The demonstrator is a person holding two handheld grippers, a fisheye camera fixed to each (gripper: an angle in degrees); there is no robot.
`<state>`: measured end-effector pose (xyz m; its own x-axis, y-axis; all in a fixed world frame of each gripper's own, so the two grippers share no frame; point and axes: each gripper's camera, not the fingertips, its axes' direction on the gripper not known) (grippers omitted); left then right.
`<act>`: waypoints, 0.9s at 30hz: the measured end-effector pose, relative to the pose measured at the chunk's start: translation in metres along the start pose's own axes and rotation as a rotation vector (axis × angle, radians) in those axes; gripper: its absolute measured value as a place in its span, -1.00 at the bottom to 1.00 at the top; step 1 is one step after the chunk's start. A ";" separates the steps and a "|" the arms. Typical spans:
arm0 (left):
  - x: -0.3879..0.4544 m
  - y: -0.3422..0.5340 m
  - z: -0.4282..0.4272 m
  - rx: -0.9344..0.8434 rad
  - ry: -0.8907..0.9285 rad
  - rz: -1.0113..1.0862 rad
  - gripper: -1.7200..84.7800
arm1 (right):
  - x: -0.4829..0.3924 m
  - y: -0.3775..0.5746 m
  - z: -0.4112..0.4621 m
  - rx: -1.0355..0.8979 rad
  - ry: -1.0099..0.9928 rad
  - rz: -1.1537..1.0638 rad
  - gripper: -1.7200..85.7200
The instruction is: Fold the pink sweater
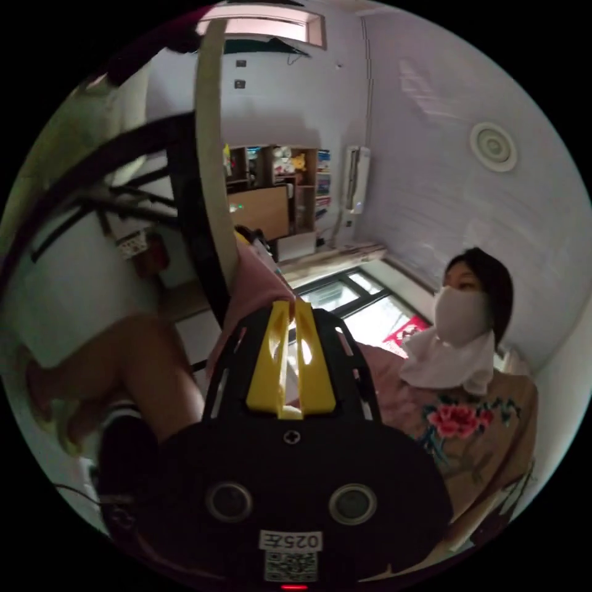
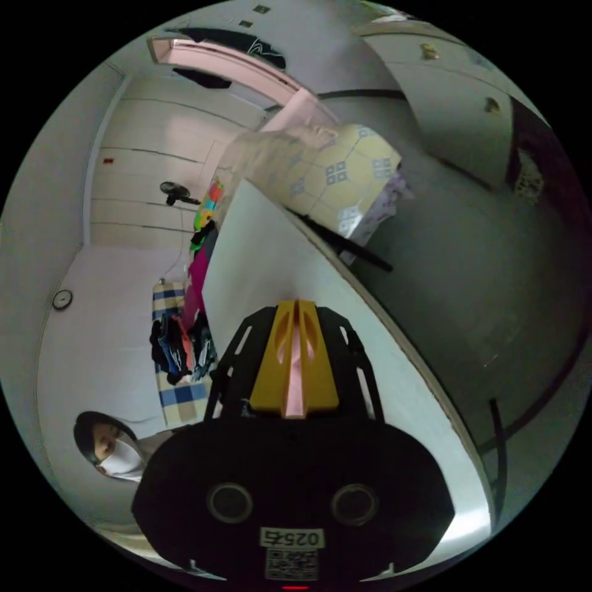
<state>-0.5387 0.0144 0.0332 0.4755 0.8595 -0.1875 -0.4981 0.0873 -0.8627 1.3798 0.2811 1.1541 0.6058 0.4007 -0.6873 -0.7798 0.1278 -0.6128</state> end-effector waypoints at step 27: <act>-0.106 -0.252 0.492 -0.850 -0.652 -0.102 -0.90 | 0.008 0.617 -0.108 0.879 0.010 0.444 -0.82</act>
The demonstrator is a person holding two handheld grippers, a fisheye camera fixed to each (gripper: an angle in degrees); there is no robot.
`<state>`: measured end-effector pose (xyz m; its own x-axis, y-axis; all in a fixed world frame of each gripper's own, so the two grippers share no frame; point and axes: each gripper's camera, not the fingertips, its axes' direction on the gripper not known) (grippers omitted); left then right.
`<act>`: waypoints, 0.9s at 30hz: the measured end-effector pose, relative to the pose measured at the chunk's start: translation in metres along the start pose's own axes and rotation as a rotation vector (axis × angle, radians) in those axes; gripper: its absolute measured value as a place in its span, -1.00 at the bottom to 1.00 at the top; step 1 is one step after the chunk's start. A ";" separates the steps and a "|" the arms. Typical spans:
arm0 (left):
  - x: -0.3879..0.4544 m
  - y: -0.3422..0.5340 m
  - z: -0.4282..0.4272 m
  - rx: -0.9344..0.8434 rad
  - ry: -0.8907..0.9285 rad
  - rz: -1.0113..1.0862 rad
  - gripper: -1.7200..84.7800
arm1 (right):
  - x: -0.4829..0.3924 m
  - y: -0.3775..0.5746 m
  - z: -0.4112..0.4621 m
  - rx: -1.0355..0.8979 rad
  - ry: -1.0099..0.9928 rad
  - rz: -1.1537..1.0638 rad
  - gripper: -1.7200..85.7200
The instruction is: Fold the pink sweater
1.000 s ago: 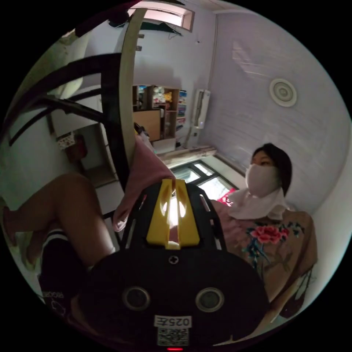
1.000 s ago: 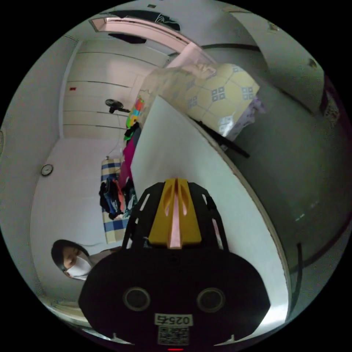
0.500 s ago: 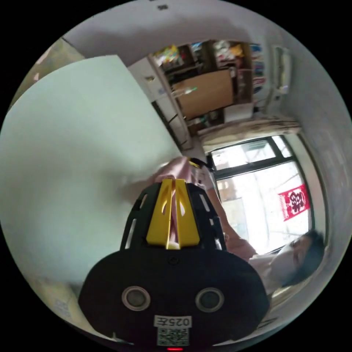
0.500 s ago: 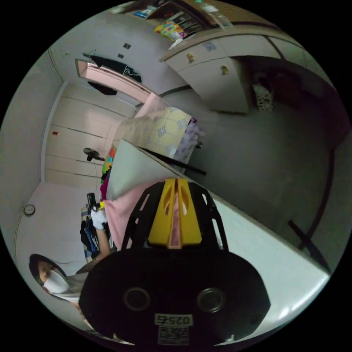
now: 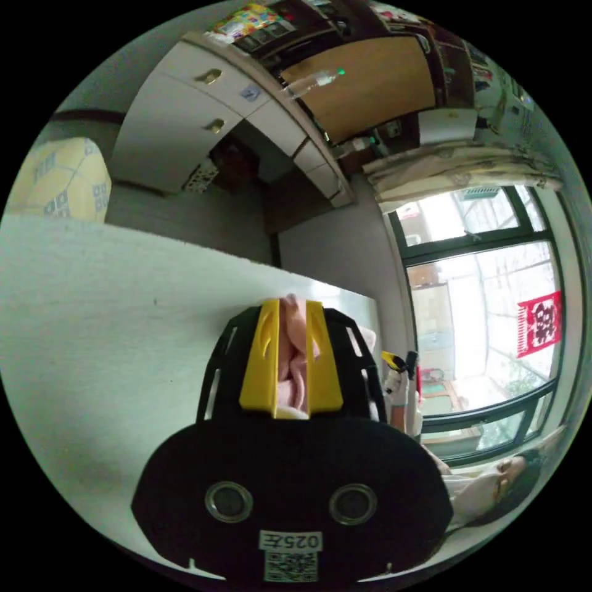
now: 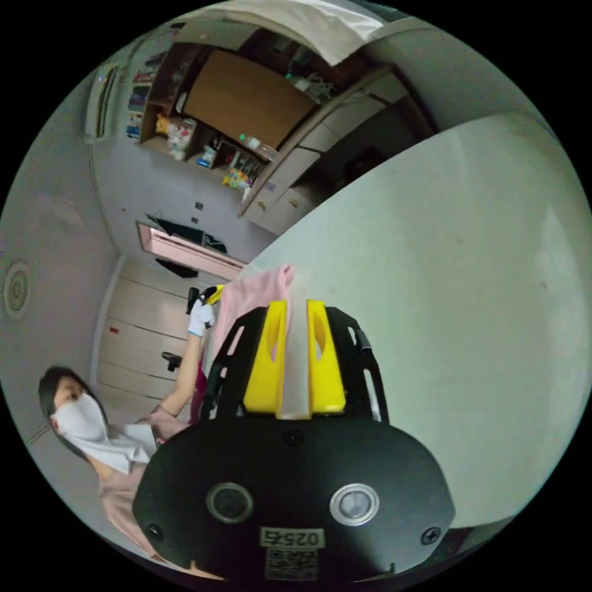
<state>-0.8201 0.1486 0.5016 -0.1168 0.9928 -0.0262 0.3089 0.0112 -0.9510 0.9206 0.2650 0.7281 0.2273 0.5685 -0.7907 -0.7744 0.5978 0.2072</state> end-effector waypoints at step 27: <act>0.172 0.325 0.069 -0.076 -0.559 0.232 -0.81 | -0.141 0.217 0.026 -0.075 0.184 -0.294 -0.78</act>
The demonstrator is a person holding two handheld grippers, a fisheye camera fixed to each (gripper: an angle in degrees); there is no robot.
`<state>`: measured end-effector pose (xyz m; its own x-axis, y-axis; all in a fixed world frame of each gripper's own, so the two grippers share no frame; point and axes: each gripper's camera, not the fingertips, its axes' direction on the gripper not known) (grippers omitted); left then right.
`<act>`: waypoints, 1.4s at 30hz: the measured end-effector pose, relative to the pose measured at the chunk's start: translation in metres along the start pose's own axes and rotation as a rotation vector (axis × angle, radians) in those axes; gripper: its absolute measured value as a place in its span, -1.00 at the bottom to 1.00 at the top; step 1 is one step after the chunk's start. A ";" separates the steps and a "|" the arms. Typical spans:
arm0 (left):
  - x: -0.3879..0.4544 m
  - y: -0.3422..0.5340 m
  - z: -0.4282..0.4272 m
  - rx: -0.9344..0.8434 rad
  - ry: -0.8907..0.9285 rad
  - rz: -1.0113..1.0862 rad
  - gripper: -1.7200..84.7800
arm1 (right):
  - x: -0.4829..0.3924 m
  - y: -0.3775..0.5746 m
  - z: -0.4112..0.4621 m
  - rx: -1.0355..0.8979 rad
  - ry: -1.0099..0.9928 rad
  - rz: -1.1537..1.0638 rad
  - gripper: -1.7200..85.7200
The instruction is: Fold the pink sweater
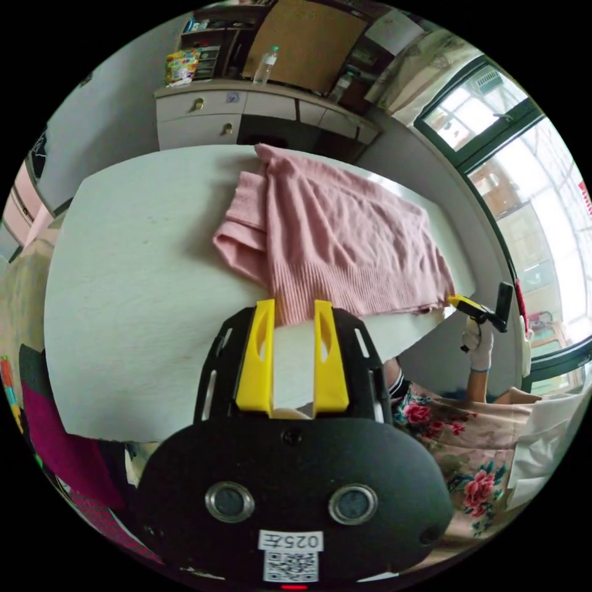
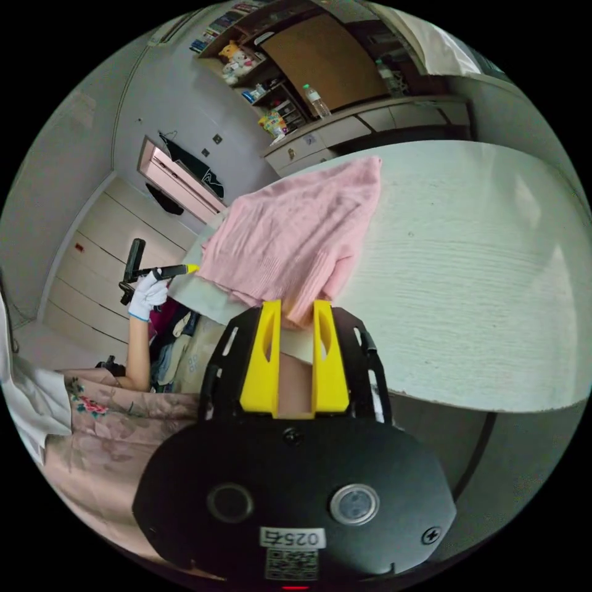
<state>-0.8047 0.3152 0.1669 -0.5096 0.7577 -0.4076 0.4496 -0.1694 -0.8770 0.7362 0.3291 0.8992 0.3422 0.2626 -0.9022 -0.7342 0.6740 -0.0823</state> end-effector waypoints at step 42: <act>-0.228 -0.193 -0.162 0.067 0.733 -0.151 -0.98 | 0.199 -0.264 -0.107 -0.196 -0.769 0.382 -0.97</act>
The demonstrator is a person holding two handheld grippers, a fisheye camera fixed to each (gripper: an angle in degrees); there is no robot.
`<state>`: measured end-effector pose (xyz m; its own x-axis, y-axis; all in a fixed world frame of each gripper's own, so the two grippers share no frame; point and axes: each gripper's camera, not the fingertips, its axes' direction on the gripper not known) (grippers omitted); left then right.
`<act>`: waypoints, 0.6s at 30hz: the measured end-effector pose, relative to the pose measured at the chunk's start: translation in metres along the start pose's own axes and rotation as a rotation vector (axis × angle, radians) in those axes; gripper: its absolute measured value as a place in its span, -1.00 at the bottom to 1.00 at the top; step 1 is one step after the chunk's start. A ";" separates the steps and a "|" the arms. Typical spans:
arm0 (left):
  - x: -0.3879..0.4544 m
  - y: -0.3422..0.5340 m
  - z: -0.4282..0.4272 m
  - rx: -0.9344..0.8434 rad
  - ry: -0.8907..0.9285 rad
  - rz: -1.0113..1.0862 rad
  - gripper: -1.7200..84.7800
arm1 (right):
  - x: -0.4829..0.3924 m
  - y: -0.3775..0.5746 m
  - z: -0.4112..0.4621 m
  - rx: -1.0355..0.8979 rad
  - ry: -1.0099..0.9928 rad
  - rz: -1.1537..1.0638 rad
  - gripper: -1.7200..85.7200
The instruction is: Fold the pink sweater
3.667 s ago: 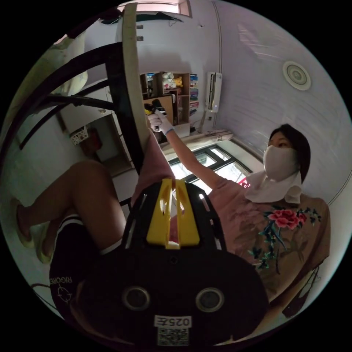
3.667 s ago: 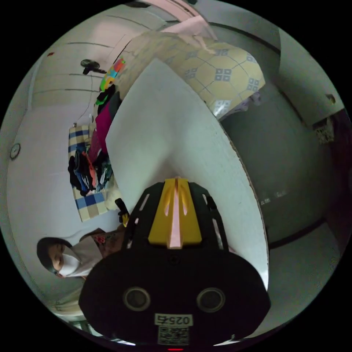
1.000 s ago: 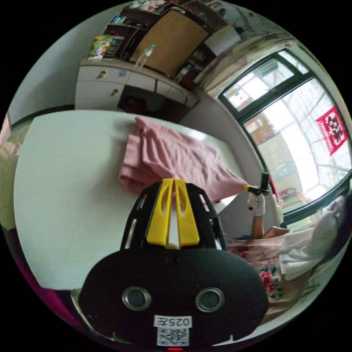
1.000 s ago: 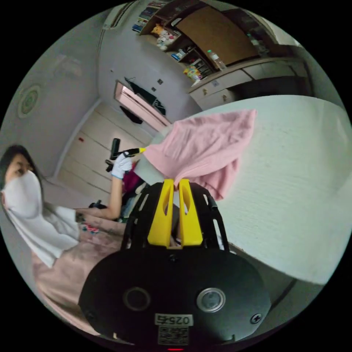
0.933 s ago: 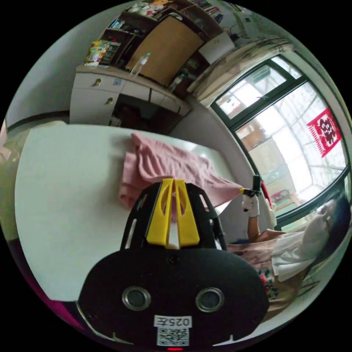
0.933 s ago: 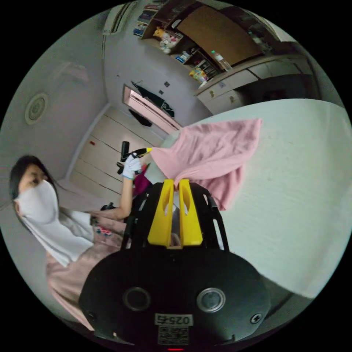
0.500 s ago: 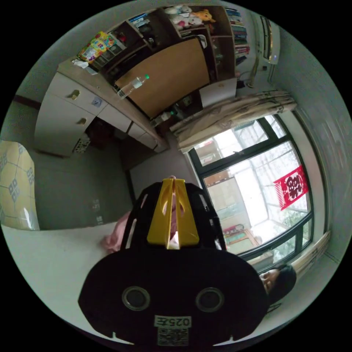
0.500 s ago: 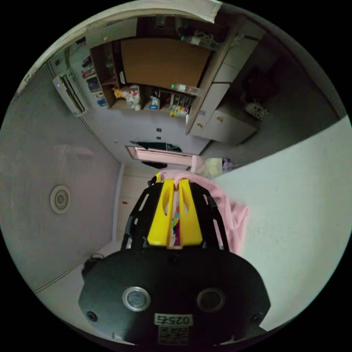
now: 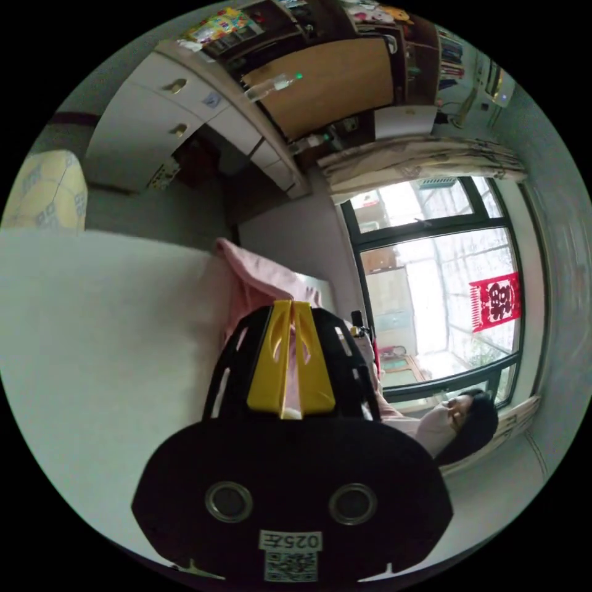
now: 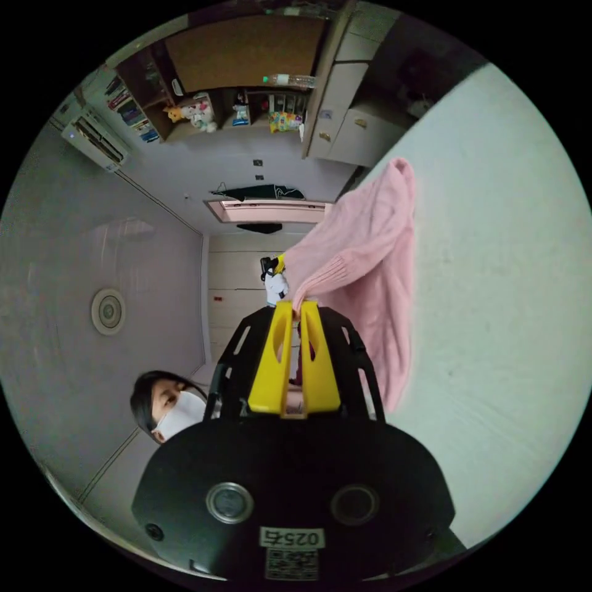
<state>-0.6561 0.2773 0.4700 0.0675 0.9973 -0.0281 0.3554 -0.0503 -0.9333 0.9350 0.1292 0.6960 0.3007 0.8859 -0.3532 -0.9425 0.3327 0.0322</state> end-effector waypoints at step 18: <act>-0.070 0.097 -0.015 -0.090 -0.025 -0.126 -0.99 | 0.049 0.087 0.040 0.040 -0.003 0.010 -0.96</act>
<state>-0.6119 0.2016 0.3868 -0.0056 0.9970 0.0771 0.4416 0.0717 -0.8944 0.8734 0.2141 0.7190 0.2919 0.8901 -0.3499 -0.9389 0.3365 0.0726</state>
